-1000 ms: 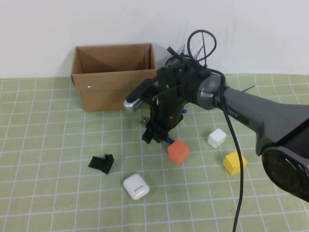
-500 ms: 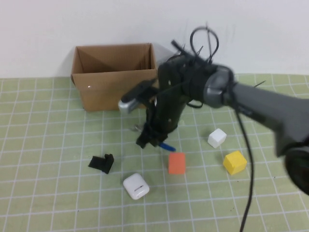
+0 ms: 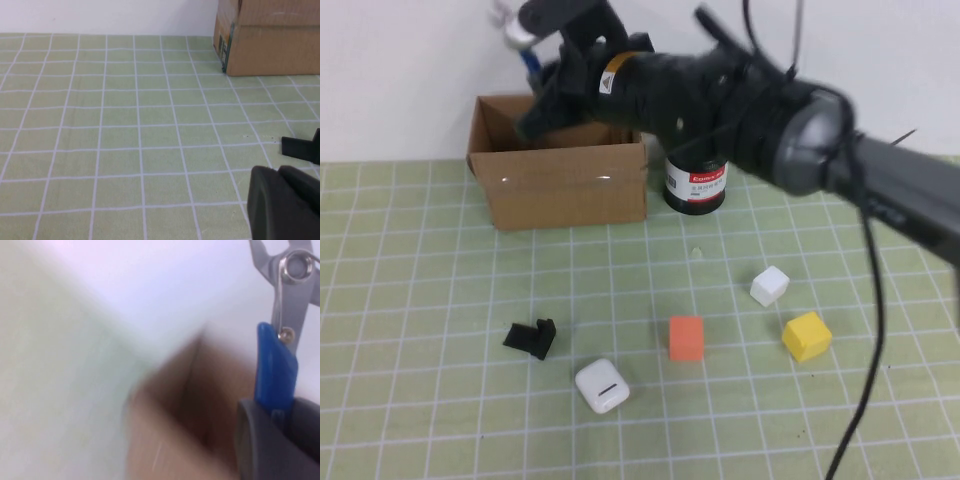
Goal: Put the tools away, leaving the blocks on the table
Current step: Place the Pliers into the box
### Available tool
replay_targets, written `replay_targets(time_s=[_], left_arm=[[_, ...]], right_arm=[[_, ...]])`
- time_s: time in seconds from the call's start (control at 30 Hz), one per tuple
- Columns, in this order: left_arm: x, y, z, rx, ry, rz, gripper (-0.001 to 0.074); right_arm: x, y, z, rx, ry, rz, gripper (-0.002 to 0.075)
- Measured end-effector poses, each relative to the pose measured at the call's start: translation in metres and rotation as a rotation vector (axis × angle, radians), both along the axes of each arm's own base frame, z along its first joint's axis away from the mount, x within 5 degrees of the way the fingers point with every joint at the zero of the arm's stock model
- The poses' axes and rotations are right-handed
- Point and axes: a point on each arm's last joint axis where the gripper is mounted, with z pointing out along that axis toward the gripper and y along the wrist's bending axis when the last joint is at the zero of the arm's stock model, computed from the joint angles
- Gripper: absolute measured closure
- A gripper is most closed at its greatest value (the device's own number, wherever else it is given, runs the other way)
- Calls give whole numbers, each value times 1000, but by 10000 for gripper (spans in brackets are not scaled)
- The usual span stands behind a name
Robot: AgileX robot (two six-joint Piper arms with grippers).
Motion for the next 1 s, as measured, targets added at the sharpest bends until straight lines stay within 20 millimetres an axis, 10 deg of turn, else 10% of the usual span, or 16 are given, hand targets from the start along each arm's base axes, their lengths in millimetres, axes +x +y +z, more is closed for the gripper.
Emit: replay_targets(time_s=[0.33,1.0], left_arm=[[0,0,0,0,0,0,738],[0,0,0,0,0,0,738]], right_arm=[[44,20,-71,401,83,-133,676],[50,34,-85,406,87,-121,623]])
